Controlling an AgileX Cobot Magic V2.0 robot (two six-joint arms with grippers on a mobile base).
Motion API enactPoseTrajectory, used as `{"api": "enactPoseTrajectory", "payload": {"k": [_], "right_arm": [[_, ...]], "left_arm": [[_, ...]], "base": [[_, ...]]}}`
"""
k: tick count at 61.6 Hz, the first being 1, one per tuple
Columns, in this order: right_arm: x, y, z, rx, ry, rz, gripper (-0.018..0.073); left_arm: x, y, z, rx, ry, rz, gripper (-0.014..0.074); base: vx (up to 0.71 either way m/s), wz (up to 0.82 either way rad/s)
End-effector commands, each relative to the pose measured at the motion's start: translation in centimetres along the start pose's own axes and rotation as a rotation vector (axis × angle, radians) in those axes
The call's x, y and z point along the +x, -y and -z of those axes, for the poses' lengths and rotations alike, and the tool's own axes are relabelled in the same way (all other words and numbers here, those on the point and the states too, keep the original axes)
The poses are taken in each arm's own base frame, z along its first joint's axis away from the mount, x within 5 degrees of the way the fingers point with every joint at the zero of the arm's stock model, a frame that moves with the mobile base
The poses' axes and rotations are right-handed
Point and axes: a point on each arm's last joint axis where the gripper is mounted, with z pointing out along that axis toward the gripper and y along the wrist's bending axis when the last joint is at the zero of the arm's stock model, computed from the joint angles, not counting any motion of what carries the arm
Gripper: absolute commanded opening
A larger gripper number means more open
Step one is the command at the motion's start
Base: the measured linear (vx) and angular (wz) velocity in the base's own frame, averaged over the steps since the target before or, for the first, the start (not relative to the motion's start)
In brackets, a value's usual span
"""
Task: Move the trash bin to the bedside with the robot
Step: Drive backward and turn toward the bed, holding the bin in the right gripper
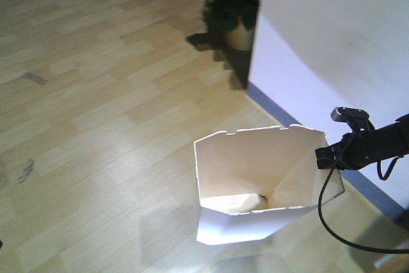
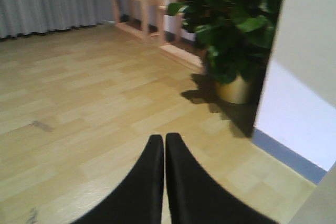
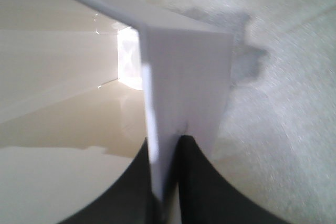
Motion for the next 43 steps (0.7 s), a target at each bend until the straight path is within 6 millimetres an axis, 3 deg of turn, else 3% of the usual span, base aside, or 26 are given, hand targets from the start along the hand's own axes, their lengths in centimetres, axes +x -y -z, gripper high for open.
{"api": "enactPoseTrajectory", "payload": {"k": [1, 22, 43], "right_arm": [[-2.06, -2.33, 2.64, -0.164, 0.092, -0.031, -0.0004], [-2.06, -2.33, 2.64, -0.164, 0.092, -0.031, -0.0004], [-2.06, -2.33, 2.64, -0.164, 0.091, -0.031, -0.0004]], "left_arm": [[0.2, 0.01, -0.16, 0.01, 0.056, 0.016, -0.0006], [0.2, 0.01, -0.16, 0.01, 0.056, 0.016, -0.0006], [0.2, 0.01, -0.16, 0.01, 0.056, 0.016, -0.0006]], "base": [[0.12, 0.71], [0.14, 0.67], [0.19, 0.45]]}}
